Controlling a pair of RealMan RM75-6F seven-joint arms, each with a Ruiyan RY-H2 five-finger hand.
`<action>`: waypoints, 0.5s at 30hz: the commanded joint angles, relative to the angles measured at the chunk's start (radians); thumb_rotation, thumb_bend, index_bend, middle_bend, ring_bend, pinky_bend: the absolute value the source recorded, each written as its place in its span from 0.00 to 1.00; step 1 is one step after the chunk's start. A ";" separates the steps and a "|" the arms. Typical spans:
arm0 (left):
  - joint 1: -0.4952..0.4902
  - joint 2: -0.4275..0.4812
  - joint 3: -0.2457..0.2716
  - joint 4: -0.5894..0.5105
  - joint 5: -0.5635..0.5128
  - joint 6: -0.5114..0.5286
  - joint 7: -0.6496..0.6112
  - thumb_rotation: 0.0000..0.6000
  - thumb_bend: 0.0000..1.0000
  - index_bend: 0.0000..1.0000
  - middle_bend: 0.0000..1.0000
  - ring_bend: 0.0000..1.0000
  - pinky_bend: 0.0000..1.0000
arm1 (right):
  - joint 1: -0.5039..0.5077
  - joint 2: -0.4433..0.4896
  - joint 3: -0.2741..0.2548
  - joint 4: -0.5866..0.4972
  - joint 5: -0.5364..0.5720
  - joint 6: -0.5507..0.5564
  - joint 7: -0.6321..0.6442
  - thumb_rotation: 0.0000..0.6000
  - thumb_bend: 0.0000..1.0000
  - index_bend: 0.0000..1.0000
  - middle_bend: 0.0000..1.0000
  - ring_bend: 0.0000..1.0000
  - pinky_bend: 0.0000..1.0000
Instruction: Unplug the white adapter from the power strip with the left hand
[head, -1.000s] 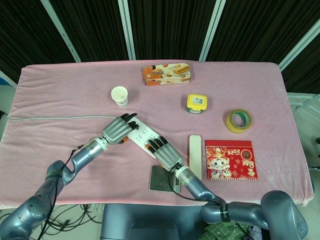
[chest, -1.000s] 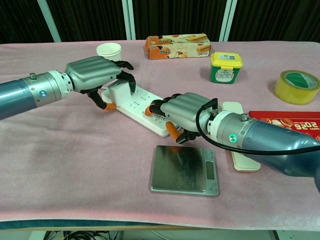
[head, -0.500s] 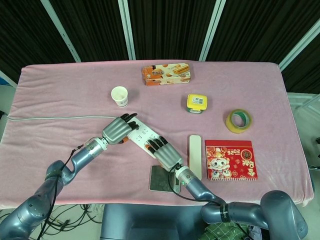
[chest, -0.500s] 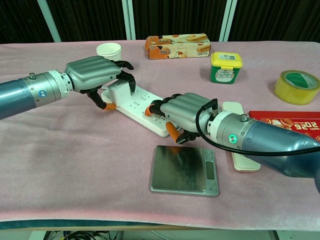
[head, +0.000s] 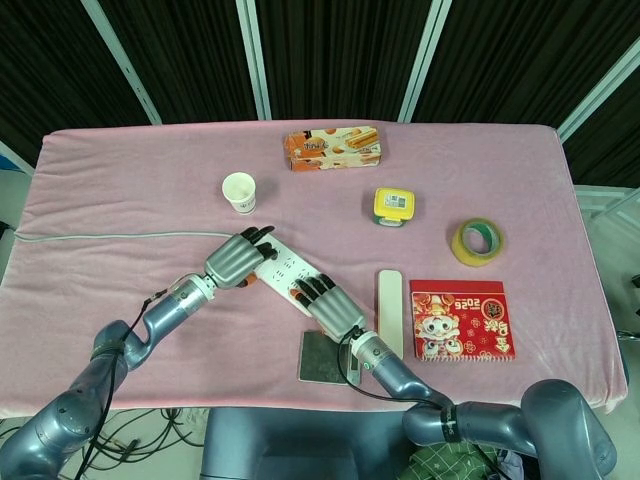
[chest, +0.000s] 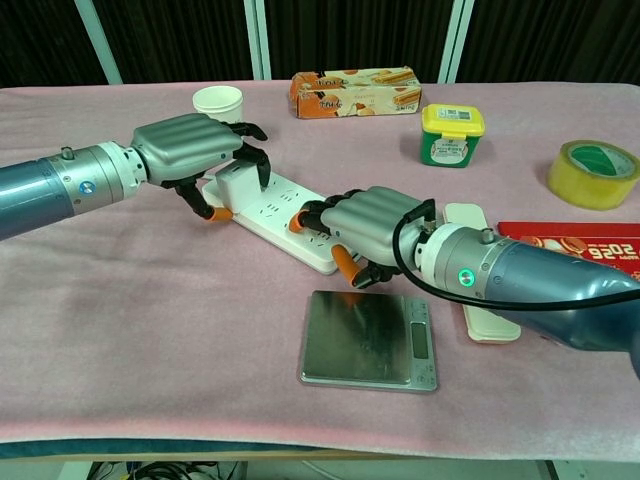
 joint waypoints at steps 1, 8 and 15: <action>-0.002 0.001 -0.002 -0.001 -0.001 -0.003 -0.002 1.00 0.37 0.39 0.42 0.08 0.24 | 0.001 0.002 -0.001 0.000 0.003 -0.004 0.001 1.00 0.80 0.29 0.26 0.21 0.14; -0.006 0.004 -0.003 -0.004 -0.003 -0.011 -0.005 1.00 0.37 0.39 0.42 0.08 0.24 | 0.006 0.007 -0.005 0.000 0.015 -0.021 -0.005 1.00 0.80 0.29 0.26 0.23 0.14; -0.012 0.011 -0.004 -0.015 -0.007 -0.032 -0.016 1.00 0.41 0.41 0.42 0.08 0.24 | 0.011 0.009 -0.008 -0.002 0.025 -0.029 -0.011 1.00 0.80 0.29 0.26 0.23 0.14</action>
